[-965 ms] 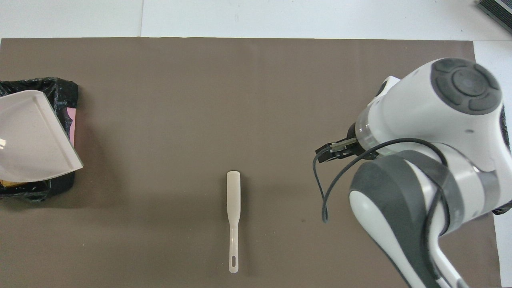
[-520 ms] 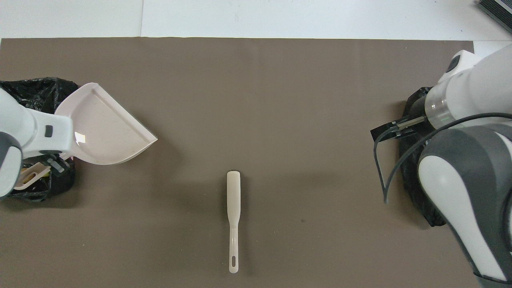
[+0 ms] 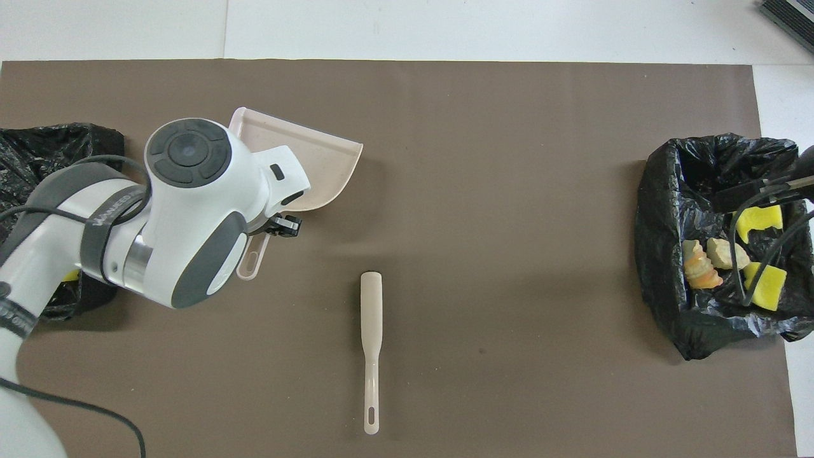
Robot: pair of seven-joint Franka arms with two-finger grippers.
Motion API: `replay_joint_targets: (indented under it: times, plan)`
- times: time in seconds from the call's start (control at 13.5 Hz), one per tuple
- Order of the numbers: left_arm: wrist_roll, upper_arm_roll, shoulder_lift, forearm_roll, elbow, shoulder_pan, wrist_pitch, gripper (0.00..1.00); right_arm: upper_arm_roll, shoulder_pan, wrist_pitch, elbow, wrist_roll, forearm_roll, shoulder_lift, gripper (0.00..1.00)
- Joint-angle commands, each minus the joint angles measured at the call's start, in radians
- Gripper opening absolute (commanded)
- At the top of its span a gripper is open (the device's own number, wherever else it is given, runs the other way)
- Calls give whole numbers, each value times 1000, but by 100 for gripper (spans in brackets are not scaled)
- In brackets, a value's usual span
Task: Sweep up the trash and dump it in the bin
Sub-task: 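Bring the empty dustpan back beside the brush with the left gripper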
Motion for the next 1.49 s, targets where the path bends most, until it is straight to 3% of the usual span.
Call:
replay_joint_targets:
  times: [0.0, 0.22, 0.37, 0.67, 1.41]
  plan:
    - [-159, -14, 136, -7, 172, -47, -10, 0, 19, 11, -46, 7, 89, -8, -10, 100]
    - [-285, -14, 233, 25, 293, -102, 2, 0, 31, 12, -130, 45, 198, 7, -12, 100]
    - [-326, -16, 250, 39, 317, -121, 21, 0, 67, 12, -185, 77, 210, 12, -13, 100]
    - [-326, -17, 291, 39, 315, -145, 62, 0, 71, 11, -187, 18, 203, 10, -91, 100]
    - [-330, -22, 274, 19, 194, -145, 157, 0, 76, 11, -186, 25, 200, 9, -85, 100]
